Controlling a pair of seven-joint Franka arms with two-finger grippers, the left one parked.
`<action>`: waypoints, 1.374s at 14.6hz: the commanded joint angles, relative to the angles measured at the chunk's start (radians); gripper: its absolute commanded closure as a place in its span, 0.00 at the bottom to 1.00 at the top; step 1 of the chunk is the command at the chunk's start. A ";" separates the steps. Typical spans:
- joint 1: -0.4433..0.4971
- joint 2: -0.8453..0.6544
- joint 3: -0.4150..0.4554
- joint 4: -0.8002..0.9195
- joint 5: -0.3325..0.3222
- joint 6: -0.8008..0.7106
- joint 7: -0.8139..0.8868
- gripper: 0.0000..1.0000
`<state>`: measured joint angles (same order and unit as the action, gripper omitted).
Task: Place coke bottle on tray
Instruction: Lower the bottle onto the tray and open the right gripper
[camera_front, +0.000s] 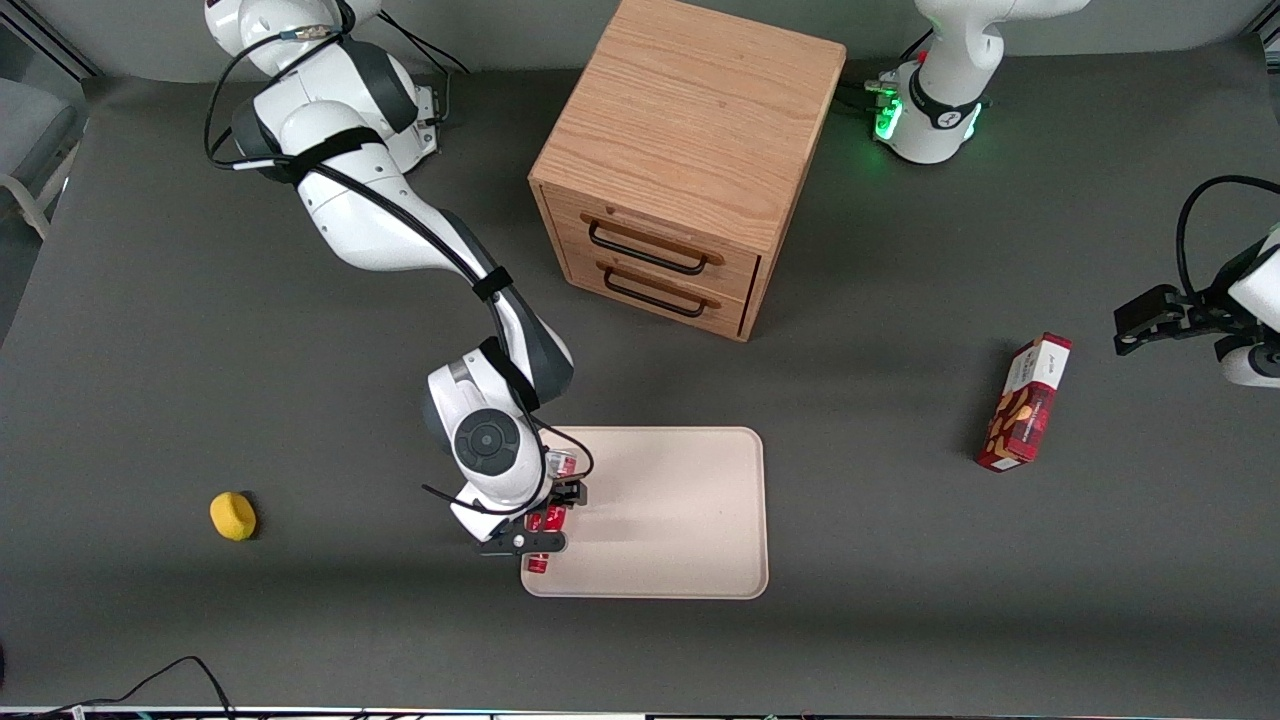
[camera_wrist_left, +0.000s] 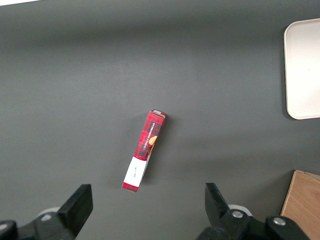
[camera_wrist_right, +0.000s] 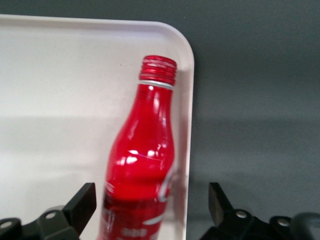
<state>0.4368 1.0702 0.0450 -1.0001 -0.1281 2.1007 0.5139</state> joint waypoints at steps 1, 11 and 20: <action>0.013 0.017 -0.016 0.032 -0.015 -0.005 -0.005 0.00; 0.013 -0.042 -0.004 0.032 -0.002 -0.085 0.076 0.00; -0.038 -0.474 0.035 -0.343 0.024 -0.301 0.110 0.00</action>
<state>0.4325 0.7881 0.0698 -1.1049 -0.1235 1.7840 0.6083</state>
